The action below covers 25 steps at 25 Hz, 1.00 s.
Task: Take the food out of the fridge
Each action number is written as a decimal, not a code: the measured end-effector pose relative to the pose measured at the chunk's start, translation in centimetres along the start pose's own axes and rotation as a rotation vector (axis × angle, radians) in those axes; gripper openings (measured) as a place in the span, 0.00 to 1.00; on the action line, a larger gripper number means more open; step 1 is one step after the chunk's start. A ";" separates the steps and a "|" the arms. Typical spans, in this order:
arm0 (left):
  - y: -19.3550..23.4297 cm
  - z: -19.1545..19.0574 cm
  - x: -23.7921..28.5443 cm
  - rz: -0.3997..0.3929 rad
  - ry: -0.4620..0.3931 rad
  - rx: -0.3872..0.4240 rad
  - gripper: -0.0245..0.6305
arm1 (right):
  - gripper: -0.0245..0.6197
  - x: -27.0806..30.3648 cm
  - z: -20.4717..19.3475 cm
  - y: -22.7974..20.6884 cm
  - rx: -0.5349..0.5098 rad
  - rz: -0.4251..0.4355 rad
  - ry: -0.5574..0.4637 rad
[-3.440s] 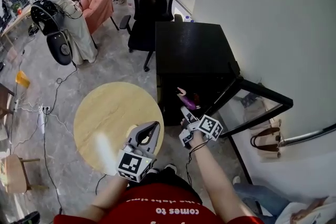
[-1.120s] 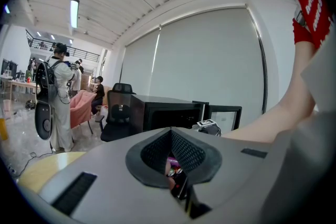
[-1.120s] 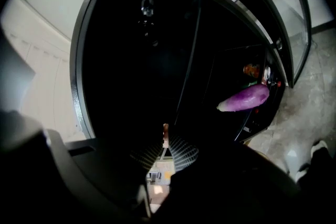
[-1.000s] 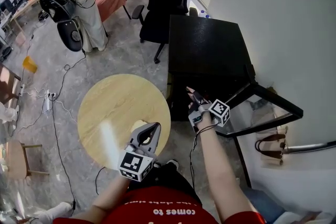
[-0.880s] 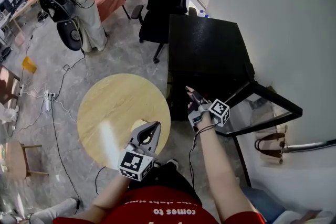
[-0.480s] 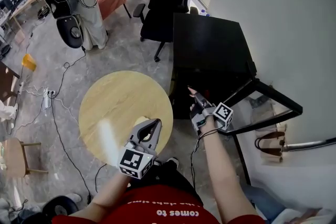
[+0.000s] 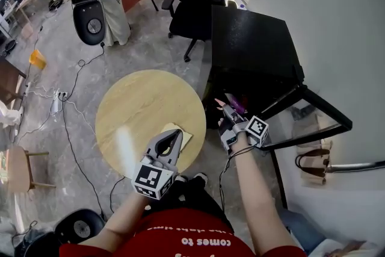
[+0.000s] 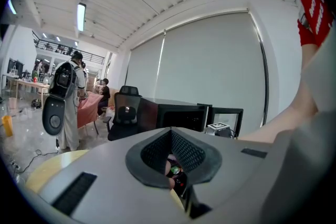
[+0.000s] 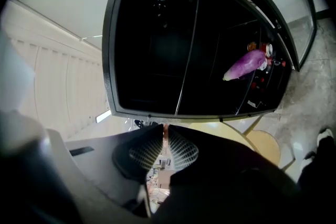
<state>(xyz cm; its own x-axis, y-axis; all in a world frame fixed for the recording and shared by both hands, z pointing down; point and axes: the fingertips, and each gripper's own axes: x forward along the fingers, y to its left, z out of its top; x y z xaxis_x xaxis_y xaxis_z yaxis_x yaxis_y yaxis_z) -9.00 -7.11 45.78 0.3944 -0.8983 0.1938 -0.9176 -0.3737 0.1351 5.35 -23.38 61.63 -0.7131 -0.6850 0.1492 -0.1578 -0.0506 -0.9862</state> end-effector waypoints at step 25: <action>4.9 -2.4 -4.8 0.203 0.037 -0.047 0.05 | 0.10 4.9 -12.2 -9.5 -0.106 -0.269 0.334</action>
<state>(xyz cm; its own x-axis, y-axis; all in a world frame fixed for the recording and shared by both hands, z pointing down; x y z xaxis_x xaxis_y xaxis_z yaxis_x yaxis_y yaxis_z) -15.25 -4.10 47.84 0.2037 -0.9447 0.2571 -0.9755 -0.1737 0.1347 -4.97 -17.34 72.61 -0.8162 -0.3842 0.4315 -0.4244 -0.1079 -0.8990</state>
